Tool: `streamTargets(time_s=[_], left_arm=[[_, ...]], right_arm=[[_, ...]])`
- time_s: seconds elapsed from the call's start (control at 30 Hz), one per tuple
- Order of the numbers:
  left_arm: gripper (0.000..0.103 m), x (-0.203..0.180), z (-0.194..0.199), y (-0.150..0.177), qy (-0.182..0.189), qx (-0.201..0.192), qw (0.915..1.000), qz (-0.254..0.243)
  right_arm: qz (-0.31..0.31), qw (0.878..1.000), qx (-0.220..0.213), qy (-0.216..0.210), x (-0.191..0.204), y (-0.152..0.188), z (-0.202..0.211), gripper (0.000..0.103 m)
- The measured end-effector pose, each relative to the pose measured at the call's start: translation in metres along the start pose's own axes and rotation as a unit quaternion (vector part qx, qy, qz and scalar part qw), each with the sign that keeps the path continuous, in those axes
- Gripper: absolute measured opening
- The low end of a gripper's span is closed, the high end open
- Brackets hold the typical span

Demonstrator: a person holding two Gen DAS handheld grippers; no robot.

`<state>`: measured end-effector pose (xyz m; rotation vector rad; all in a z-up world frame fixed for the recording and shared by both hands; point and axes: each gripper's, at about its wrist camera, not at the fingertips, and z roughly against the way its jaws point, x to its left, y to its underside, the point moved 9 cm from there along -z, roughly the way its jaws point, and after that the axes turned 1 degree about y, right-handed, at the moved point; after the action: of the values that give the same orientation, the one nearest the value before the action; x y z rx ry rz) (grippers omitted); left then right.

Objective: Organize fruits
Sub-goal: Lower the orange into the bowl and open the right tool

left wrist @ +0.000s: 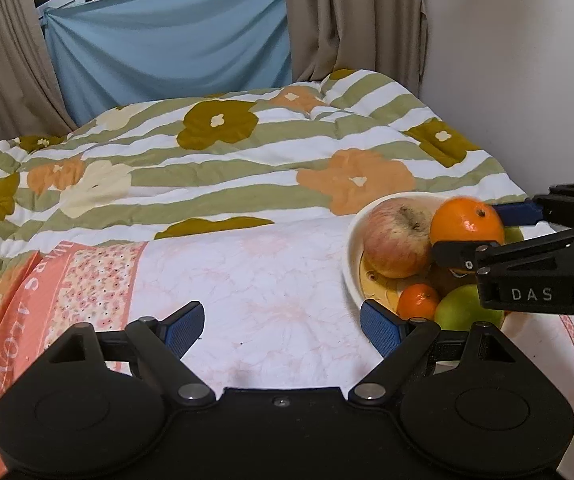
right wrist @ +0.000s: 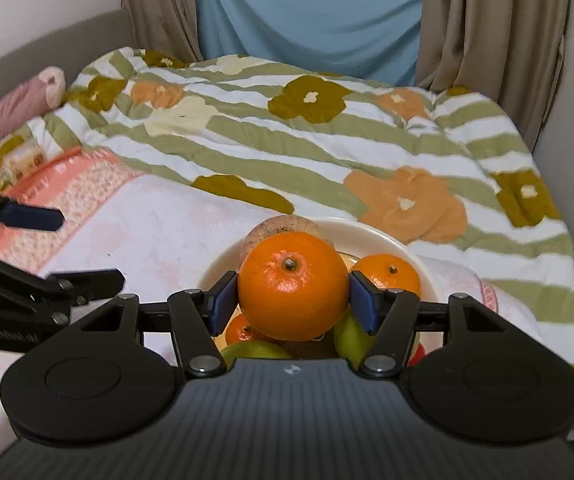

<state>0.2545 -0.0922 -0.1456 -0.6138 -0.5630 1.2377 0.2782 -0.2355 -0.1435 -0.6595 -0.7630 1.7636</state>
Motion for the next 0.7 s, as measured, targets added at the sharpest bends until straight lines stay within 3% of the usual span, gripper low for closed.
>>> streamTargets(time_s=[0.13, 0.33, 0.6, 0.7], left_arm=[[0.089, 0.002, -0.004, 0.005, -0.002, 0.004, 1.0, 0.003], [0.089, 0.005, 0.007, 0.011, -0.018, 0.01, 0.9995, 0.024], [0.088, 0.008, 0.056, 0.002, -0.024, -0.029, 0.9982, 0.047], [0.088, 0.009, 0.084, -0.001, -0.016, -0.051, 0.9968, 0.059]], right_arm=[[0.039, 0.999, -0.009, 0.019, 0.008, 0.003, -0.002, 0.077], [0.036, 0.999, -0.021, 0.01, 0.007, 0.001, 0.009, 0.077], [-0.033, 0.999, -0.035, 0.014, -0.001, -0.013, 0.066, 0.078], [-0.061, 0.997, -0.041, 0.034, 0.002, -0.016, 0.098, 0.089]])
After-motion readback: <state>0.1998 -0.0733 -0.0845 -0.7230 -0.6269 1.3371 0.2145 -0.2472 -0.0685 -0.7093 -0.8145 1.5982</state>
